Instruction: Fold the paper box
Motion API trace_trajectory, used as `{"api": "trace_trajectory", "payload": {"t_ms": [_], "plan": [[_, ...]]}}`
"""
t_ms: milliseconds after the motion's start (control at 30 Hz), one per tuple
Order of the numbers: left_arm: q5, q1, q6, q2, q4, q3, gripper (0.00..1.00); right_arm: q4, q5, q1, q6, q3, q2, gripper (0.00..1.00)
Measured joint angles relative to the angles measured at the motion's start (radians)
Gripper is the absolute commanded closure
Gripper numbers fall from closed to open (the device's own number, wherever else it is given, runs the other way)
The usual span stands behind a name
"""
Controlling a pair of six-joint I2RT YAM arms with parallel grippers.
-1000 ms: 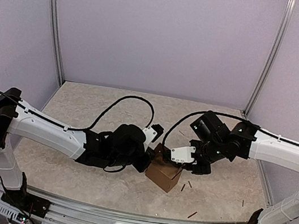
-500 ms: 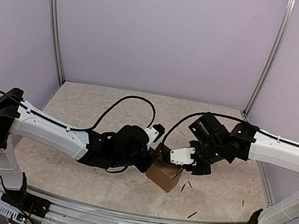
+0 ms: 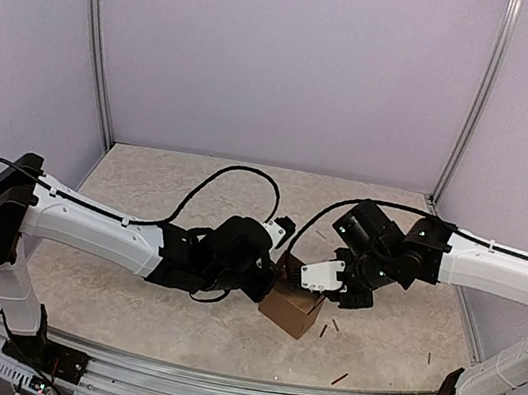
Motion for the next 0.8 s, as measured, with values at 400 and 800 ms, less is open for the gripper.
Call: {"api": "trace_trajectory", "payload": {"t_ms": [400,800], "plan": [[-0.019,0.000,-0.008,0.009,0.111,-0.061,1.00,0.011,0.035,0.019,-0.003,-0.007,0.000,0.74],[-0.034,-0.005,-0.002,0.000,0.234,-0.147,1.00,0.032,0.202,0.137,-0.032,-0.024,0.036,0.75]]}}
